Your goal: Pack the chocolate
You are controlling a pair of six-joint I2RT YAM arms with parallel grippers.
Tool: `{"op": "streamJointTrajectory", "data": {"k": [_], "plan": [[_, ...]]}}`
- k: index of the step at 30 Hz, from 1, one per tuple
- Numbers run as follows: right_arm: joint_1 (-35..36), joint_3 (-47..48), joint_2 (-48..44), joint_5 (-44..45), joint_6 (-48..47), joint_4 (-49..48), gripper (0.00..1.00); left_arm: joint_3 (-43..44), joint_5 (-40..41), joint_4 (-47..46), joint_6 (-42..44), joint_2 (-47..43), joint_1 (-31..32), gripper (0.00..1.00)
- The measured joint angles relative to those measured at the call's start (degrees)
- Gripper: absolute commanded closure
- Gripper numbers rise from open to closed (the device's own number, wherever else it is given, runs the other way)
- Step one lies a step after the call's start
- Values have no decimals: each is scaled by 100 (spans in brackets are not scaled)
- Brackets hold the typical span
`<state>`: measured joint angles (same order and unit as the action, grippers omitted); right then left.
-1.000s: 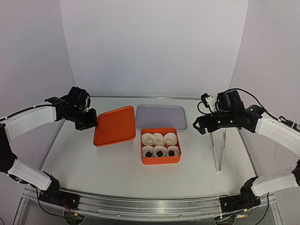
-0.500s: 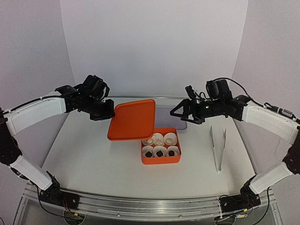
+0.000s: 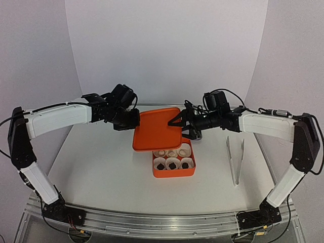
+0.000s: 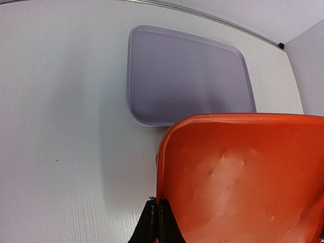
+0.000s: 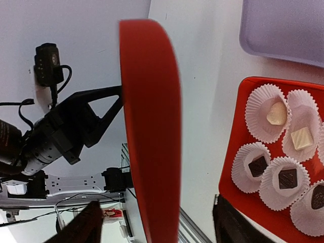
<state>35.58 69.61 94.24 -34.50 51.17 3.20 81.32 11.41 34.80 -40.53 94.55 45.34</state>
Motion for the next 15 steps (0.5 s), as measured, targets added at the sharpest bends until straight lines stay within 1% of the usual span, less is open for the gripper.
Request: {"op": "streamJointTrajectory", "data": {"k": [3,4,5,6,7,9,11,13,15], "plan": [[54,38,234,-87,117,-15,74,7,43,-148,-9,3,62,100],[57,42,274,-108,98,-16,80,7,49,-181,-9,3,71,99],[60,44,296,-124,78,-18,86,7,61,-201,-9,3,75,97],[65,46,303,-133,46,-16,94,7,74,-211,-11,3,75,91],[72,50,303,-134,-35,-14,98,7,82,-217,-12,3,75,85],[74,49,285,-103,-331,-34,100,1,83,-257,-52,-3,75,74],[75,32,244,21,-681,28,100,-22,71,-333,-110,-49,75,61],[74,27,183,136,-1086,97,100,-95,44,-405,-121,-181,75,35],[74,25,105,219,-1509,173,100,-184,10,-435,-132,-365,75,15]]}}
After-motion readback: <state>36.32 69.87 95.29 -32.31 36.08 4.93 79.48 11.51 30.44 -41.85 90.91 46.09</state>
